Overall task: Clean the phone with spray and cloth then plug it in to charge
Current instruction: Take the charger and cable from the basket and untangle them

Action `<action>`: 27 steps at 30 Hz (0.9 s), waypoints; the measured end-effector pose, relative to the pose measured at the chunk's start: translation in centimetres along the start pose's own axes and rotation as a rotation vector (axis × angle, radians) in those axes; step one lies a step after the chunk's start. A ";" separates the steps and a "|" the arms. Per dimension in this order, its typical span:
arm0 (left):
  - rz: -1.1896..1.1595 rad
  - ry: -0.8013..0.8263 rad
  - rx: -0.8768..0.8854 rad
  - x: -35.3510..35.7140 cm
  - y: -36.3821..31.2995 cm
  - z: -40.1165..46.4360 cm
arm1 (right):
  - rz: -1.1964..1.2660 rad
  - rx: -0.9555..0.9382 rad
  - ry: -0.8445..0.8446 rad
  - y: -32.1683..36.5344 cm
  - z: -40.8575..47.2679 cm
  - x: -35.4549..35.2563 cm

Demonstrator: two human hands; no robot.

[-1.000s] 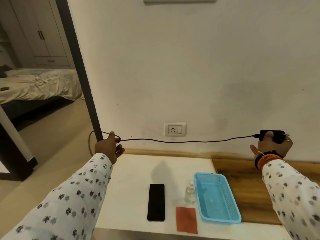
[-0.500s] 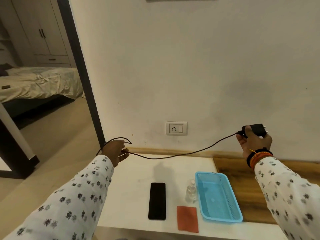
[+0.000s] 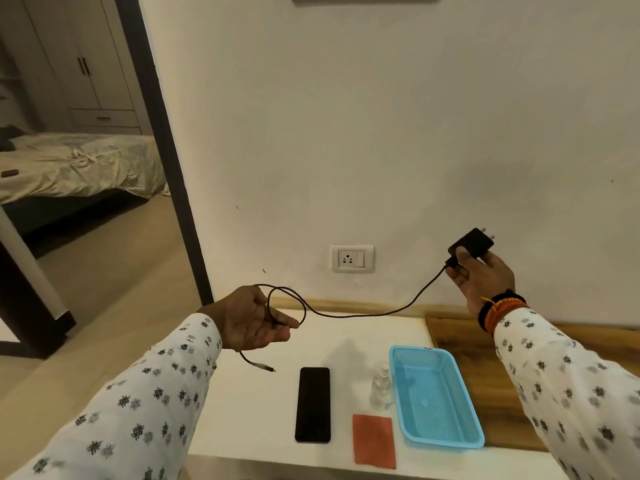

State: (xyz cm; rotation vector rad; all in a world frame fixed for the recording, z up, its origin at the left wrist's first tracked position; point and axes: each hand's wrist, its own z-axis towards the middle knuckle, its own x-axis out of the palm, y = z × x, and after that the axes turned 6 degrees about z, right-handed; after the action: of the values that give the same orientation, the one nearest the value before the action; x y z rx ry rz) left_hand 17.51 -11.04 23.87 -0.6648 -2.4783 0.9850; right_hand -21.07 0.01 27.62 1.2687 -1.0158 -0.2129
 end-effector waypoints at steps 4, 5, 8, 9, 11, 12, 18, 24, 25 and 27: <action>0.283 -0.023 -0.146 0.3 0.5 0.2 | -0.058 0.029 0.035 -0.7 -0.2 0.6; 0.323 -0.095 -0.159 0.5 0.7 0.4 | -0.085 0.038 0.045 -0.9 -0.2 0.8; 0.285 -0.364 -0.042 0.5 1.2 1.3 | -0.140 0.079 0.075 -1.8 -0.4 1.6; 0.255 -0.444 0.010 0.2 1.2 1.5 | -0.127 0.095 0.083 -2.1 -0.4 1.9; 0.240 -0.569 0.093 -0.4 1.3 1.8 | -0.081 0.127 0.083 -2.8 -0.4 2.4; 0.242 -0.607 0.120 -0.6 1.4 2.1 | -0.066 0.139 0.076 -3.2 -0.4 2.7; 0.438 -0.849 0.438 0.1 1.6 3.6 | -0.116 0.183 0.079 -7.2 -0.2 4.3; 0.353 -0.856 0.641 1.1 2.2 3.6 | -0.190 0.260 0.078 -12.3 0.8 5.9; 0.373 -0.884 0.673 1.2 2.2 3.7 | -0.223 0.263 0.088 -13.1 1.2 6.1; 0.363 -0.890 0.727 1.2 1.9 3.8 | -0.261 0.262 0.106 -14.7 1.8 6.7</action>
State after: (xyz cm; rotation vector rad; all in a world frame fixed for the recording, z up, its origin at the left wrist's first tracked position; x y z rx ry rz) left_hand 15.10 -11.18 20.14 -0.4754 -2.3282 2.5974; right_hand -12.93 -10.57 18.40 1.6360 -0.8027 -0.2149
